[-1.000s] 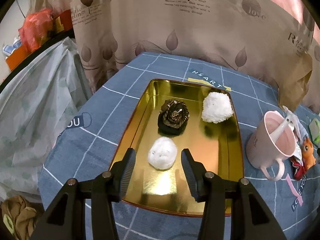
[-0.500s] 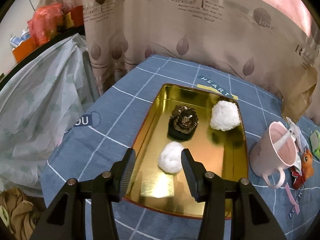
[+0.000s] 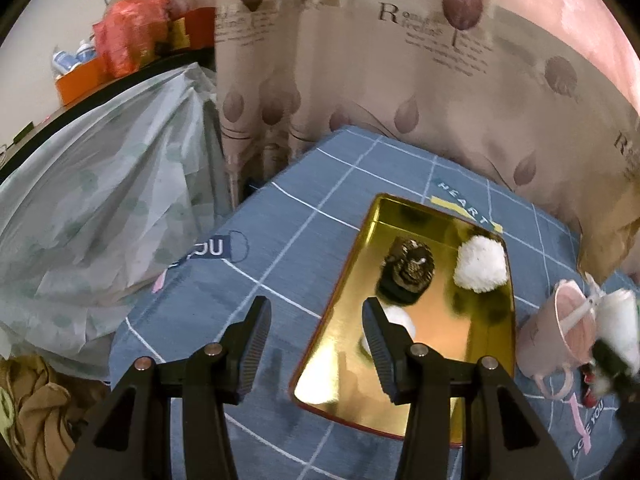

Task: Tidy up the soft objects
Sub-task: 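Carry the white rolled towel with the right gripper and release it in the tray, then move the open right gripper away from the tray toward the orange plush toy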

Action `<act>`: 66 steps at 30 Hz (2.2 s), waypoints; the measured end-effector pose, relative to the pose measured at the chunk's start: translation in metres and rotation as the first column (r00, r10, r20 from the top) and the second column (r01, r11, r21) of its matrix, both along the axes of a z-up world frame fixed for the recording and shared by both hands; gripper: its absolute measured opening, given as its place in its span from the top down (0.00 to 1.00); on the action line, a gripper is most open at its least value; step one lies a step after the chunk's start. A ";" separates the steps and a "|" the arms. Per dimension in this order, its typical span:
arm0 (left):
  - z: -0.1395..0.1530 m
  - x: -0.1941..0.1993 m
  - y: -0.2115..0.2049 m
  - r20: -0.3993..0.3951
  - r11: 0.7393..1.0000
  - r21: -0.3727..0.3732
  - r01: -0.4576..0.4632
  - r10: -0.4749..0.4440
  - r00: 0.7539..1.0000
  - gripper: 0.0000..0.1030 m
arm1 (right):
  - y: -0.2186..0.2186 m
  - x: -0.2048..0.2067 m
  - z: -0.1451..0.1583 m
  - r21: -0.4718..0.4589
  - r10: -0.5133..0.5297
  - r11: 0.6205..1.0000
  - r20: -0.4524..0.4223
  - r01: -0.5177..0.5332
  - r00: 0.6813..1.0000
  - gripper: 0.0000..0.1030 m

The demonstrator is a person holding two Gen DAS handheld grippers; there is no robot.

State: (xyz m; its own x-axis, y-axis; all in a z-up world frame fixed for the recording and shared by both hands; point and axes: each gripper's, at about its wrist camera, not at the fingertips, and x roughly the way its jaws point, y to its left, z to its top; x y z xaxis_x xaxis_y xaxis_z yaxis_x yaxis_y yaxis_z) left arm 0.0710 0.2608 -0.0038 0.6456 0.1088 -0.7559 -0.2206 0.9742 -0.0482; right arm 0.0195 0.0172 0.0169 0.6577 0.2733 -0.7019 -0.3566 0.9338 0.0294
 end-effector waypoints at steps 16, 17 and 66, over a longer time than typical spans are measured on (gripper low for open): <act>-0.001 0.002 0.019 0.001 0.998 -0.053 -0.040 0.040 0.999 0.49 | 0.102 0.030 -0.046 -0.039 0.151 0.987 -0.103 -0.155 0.983 0.73; -0.001 0.002 0.020 0.001 0.998 -0.055 -0.041 0.041 0.999 0.50 | 0.104 0.032 -0.048 -0.044 0.150 0.987 -0.106 -0.155 0.983 0.73; -0.007 0.003 0.004 -0.013 0.999 -0.028 -0.022 0.022 1.000 0.50 | -0.082 -0.020 -0.009 -0.016 -0.200 0.980 -0.026 0.200 0.979 0.39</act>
